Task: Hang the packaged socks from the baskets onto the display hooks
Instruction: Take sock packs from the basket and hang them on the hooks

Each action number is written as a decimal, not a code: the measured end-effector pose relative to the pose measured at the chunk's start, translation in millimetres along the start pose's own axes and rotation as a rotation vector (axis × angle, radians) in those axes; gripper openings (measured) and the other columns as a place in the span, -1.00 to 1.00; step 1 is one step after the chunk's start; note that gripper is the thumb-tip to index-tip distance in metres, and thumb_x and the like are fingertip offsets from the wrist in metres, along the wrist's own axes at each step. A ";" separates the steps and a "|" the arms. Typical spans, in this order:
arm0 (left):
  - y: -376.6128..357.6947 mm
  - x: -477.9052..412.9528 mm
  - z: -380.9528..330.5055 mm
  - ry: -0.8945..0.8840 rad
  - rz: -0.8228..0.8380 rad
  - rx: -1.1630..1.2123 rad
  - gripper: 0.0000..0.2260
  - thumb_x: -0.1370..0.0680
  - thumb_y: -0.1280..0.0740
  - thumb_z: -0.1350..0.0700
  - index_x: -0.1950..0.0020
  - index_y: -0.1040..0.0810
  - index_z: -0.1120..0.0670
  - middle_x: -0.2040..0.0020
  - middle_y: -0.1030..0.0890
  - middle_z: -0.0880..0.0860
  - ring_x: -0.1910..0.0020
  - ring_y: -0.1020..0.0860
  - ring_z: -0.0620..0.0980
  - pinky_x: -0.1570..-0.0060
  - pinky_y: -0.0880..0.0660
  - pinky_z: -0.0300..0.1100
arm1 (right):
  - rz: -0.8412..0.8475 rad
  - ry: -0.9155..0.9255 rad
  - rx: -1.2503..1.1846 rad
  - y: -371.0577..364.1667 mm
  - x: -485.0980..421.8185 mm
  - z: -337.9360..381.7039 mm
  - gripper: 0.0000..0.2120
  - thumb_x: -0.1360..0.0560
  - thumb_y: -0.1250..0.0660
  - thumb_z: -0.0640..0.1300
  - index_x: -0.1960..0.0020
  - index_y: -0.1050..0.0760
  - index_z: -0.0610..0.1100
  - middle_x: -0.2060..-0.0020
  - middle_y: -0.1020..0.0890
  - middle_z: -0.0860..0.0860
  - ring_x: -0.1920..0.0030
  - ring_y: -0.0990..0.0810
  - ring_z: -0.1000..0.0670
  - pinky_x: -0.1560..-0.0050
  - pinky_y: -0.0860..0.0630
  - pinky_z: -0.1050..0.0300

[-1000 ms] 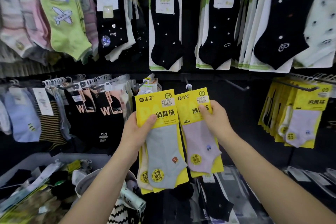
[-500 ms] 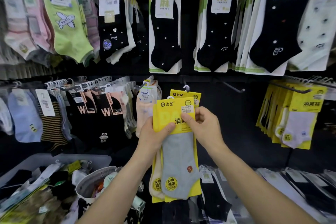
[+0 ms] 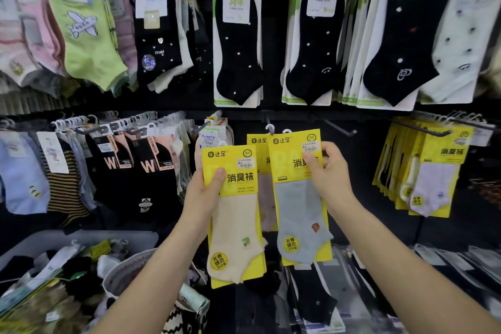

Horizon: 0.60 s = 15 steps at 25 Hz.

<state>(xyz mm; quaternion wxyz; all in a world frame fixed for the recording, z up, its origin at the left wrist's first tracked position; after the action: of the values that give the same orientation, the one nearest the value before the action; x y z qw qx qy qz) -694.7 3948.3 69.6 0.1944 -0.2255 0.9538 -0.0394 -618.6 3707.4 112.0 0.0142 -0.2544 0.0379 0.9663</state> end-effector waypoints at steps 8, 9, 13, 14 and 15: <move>9.5 2.7 -5.9 0.039 -0.026 0.001 -0.73 -0.59 -0.23 0.09 -0.22 -0.45 0.21 -0.06 -0.64 0.15 -0.01 -0.63 0.09 0.05 -0.57 -0.08 | 0.074 0.063 -0.117 -17.4 13.2 20.8 -0.91 -0.52 -0.32 -0.16 0.08 -0.45 0.01 0.29 -0.69 0.09 0.22 -0.68 0.10 0.20 -0.62 0.22; 9.7 3.2 -6.3 0.038 -0.026 0.004 -0.72 -0.59 -0.23 0.09 -0.23 -0.45 0.22 -0.07 -0.64 0.15 -0.01 -0.63 0.10 0.04 -0.57 -0.08 | 0.080 0.048 -0.122 -19.0 13.4 22.5 -0.92 -0.51 -0.33 -0.15 0.08 -0.46 0.00 0.29 -0.69 0.08 0.23 -0.68 0.09 0.20 -0.62 0.20; 13.7 5.3 -7.5 0.026 -0.024 -0.024 -0.72 -0.58 -0.23 0.09 -0.22 -0.46 0.22 -0.08 -0.64 0.17 -0.02 -0.63 0.10 -0.02 -0.56 -0.01 | 0.083 -0.010 -0.144 -21.4 17.2 23.9 -0.95 -0.49 -0.35 -0.13 0.10 -0.48 -0.04 0.29 -0.70 0.04 0.24 -0.69 0.06 0.17 -0.63 0.11; 15.6 5.3 -6.9 0.029 -0.025 -0.029 -0.71 -0.58 -0.23 0.08 -0.23 -0.46 0.22 -0.09 -0.63 0.17 -0.04 -0.62 0.12 -0.07 -0.55 0.05 | 0.067 -0.019 -0.157 -20.5 18.2 23.7 -0.95 -0.49 -0.36 -0.13 0.10 -0.49 -0.04 0.29 -0.70 0.04 0.24 -0.69 0.06 0.17 -0.63 0.10; 17.5 5.0 -6.4 0.033 -0.025 -0.031 -0.71 -0.58 -0.23 0.08 -0.23 -0.46 0.21 -0.10 -0.63 0.17 -0.05 -0.62 0.13 -0.10 -0.53 0.08 | 0.051 -0.025 -0.165 -19.8 19.1 23.6 -0.95 -0.49 -0.36 -0.13 0.10 -0.49 -0.04 0.29 -0.70 0.05 0.24 -0.69 0.06 0.17 -0.63 0.09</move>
<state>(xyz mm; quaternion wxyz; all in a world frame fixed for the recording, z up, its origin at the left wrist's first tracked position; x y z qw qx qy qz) -708.5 3961.6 70.9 0.1746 -0.2399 0.9545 -0.0306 -645.8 3729.1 121.7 -0.0310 -0.2416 -0.0354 0.9692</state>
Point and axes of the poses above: each hand's wrist, its own x-axis away from the middle knuckle, its own y-axis out of the back of the hand, z = x × y, the point moved 8 cm from there along -x, towards the middle knuckle
